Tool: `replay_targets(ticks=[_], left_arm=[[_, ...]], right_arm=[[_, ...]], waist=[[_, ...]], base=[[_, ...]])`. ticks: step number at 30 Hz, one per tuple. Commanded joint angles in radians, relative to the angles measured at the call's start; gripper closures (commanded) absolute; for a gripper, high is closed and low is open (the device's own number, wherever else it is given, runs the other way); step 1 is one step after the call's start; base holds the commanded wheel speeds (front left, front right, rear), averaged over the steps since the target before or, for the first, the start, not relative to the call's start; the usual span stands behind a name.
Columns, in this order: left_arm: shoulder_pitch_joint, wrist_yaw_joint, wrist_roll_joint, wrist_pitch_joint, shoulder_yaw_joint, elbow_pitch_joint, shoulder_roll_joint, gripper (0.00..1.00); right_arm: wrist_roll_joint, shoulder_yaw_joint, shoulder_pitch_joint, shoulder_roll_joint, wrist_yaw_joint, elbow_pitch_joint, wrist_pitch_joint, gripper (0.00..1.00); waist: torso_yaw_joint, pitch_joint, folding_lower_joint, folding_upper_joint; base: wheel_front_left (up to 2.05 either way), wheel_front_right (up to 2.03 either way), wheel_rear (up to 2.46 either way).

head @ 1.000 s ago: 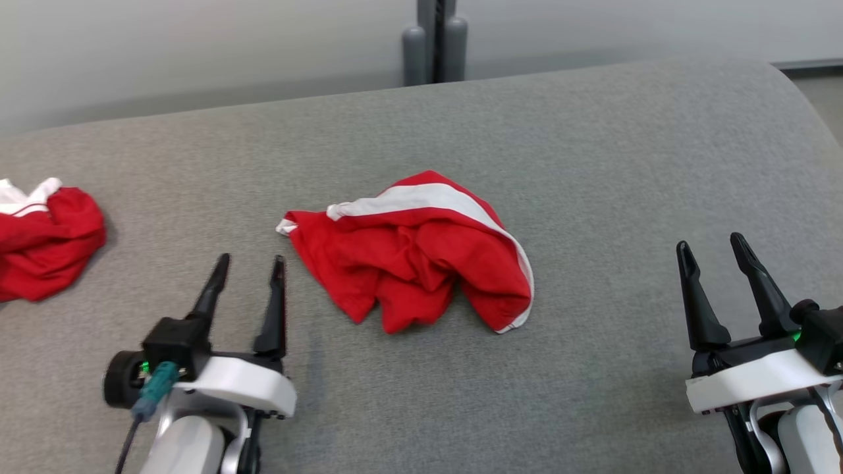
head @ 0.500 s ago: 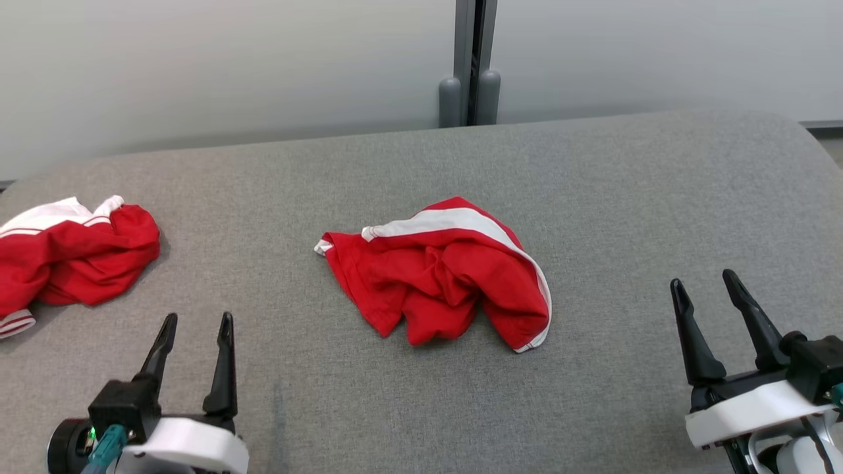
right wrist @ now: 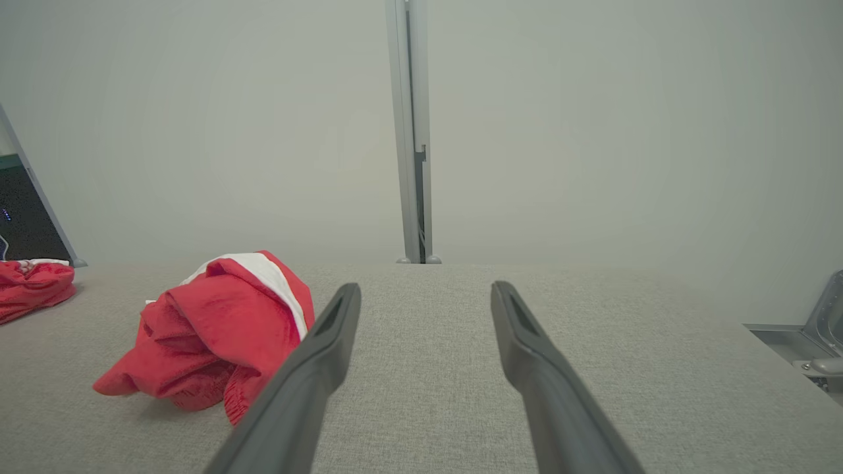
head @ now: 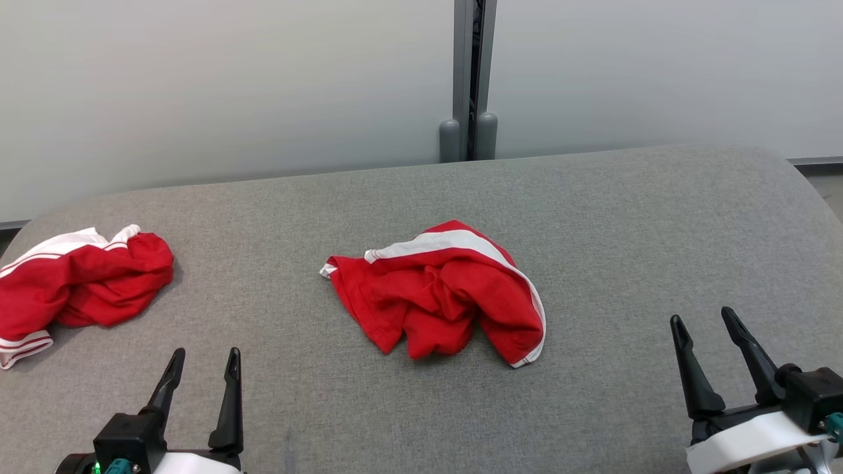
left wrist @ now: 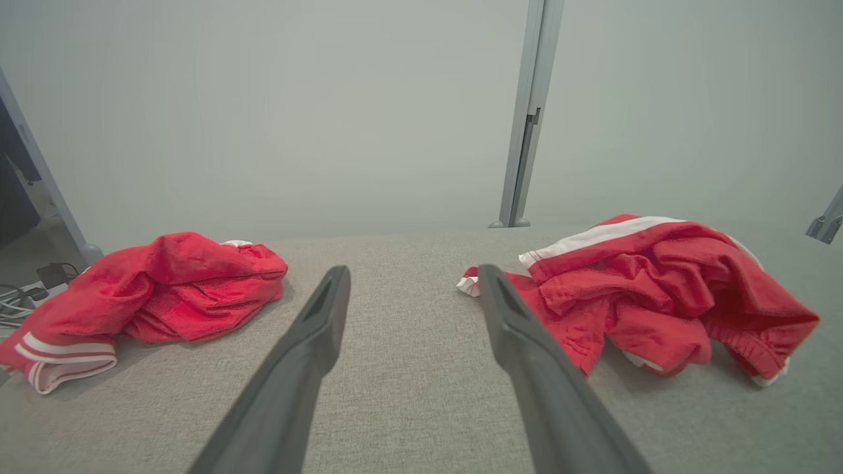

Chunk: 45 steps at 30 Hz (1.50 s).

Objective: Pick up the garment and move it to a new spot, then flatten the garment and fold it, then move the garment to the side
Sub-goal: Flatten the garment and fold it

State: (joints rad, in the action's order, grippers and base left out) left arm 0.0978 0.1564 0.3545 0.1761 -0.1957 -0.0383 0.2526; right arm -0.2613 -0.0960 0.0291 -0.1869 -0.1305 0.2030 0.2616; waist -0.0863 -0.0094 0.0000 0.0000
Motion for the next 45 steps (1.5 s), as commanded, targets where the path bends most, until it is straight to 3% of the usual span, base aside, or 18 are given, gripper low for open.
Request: replay_targets(ticks=[1,31,35,45], left_arm=[[0.007,0.005,0.005,-0.002,0.002,0.010,0.008,0.00],[0.006,0.051,0.005,-0.050,-0.013,0.074,0.013,0.00],[-0.076,0.037,-0.009,-0.069,-0.030,0.085,0.018,0.00],[-0.471,-0.073,-0.010,-0.161,-0.132,-0.083,-0.040,0.00]], right_arm=[[0.001,0.008,-0.010,-0.003,-0.001,-0.005,0.005,0.00],[-0.004,0.016,-0.010,0.001,-0.001,-0.016,0.005,0.00],[-0.007,0.024,0.009,-0.003,-0.001,-0.027,0.005,0.00],[-0.025,-0.001,0.103,-0.026,-0.001,-0.051,0.005,0.00]], waist=[[0.001,-0.001,0.0000,0.0000],[0.015,0.023,0.0000,0.0000],[0.024,0.059,0.0000,0.0000],[-0.011,0.223,0.0000,0.0000]], base=[[0.00,0.00,0.00],[0.00,0.00,0.00],[0.00,0.00,0.00],[0.00,0.00,0.00]])
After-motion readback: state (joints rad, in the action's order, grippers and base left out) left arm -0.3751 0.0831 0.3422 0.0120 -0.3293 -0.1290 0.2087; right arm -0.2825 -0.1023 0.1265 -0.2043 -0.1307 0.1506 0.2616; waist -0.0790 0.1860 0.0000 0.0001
